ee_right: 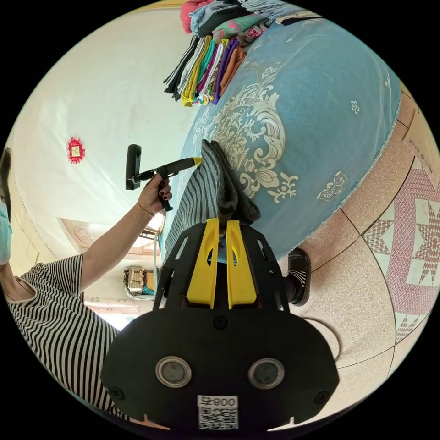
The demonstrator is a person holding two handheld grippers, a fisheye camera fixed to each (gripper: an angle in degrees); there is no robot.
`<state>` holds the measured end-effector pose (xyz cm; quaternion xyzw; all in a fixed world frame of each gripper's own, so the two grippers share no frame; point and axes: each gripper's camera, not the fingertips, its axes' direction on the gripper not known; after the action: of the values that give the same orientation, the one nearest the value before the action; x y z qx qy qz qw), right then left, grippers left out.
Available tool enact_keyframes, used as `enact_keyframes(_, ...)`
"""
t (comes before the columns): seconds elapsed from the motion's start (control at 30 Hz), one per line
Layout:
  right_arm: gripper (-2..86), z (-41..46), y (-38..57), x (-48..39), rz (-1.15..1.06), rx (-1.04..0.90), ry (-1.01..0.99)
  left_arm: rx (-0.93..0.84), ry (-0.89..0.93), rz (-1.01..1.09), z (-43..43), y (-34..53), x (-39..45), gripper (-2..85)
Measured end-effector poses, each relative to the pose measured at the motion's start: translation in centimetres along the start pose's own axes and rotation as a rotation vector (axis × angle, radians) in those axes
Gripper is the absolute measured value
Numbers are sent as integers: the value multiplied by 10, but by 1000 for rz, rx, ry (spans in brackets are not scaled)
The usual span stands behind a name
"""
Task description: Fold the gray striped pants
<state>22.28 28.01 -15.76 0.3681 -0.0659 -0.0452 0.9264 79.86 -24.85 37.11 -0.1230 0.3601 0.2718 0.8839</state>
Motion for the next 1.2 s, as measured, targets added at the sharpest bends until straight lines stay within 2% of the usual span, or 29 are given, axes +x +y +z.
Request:
enact_keyframes(0.1,25,11,-1,6,36,-8,16,-1,-17,-12,9,6,1,3)
enact_keyframes(0.3,26,29,-3,5,55,-12,7,129,71,1,-5,40,-10,32)
enact_keyframes(0.37,26,35,-5,4,55,-21,-3,103,95,-2,7,46,-17,63)
enact_keyframes(0.5,27,45,-6,-2,58,-20,-2,52,118,3,28,58,-25,61)
enact_keyframes(0.67,28,55,-6,-20,34,-2,-2,84,40,74,19,92,-17,30)
enact_keyframes(0.9,28,86,-9,-29,36,4,26,51,-6,25,58,140,-33,26)
enact_keyframes(1.0,29,101,-11,-34,45,-1,21,59,-28,-13,57,174,-44,26)
enact_keyframes(1.1,30,109,-11,-42,34,-16,5,157,-99,-93,38,235,-52,25)
enact_keyframes(1.2,33,112,-11,-47,46,-22,-31,230,-91,-192,23,328,-71,23)
